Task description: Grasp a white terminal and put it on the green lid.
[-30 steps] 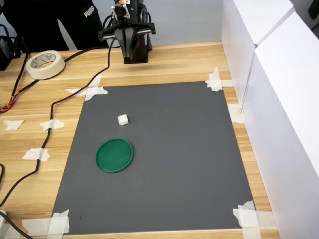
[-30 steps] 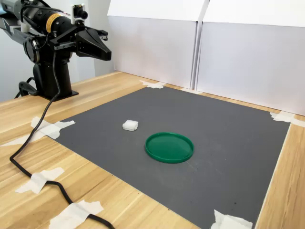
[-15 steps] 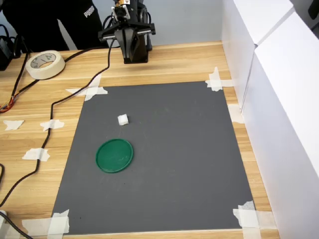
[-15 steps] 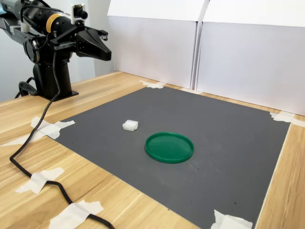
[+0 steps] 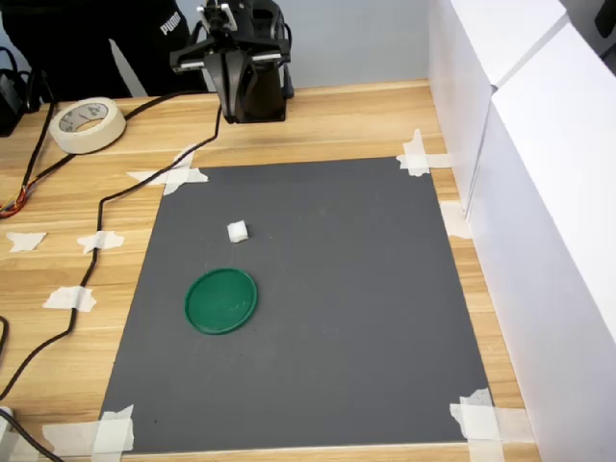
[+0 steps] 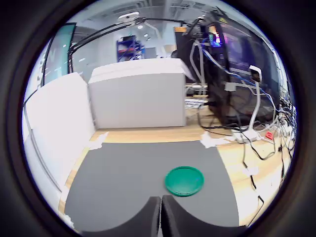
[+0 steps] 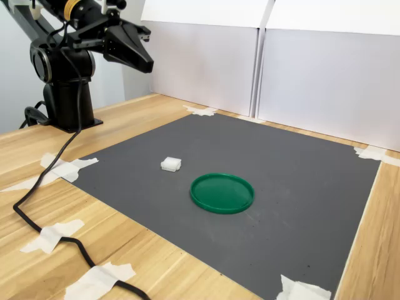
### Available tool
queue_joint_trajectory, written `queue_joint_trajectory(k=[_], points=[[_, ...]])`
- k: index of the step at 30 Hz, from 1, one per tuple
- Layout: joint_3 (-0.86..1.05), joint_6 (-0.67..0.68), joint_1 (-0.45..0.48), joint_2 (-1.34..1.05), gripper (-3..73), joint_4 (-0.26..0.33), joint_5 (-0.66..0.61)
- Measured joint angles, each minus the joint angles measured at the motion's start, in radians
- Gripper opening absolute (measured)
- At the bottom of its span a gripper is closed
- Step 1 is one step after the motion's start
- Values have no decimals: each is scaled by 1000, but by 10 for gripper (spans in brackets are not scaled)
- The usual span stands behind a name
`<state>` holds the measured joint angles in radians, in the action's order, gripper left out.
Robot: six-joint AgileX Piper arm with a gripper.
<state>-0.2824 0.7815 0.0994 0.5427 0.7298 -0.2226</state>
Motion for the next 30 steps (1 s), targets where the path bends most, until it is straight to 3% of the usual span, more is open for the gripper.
queue_joint_trajectory(k=[8, 15, 30], points=[[-217, 57, 0, 175, -16, -152, -381], [-318, 60, 0, 299, -16, -300, -574], [-509, 35, 0, 564, -13, -373, -769]])
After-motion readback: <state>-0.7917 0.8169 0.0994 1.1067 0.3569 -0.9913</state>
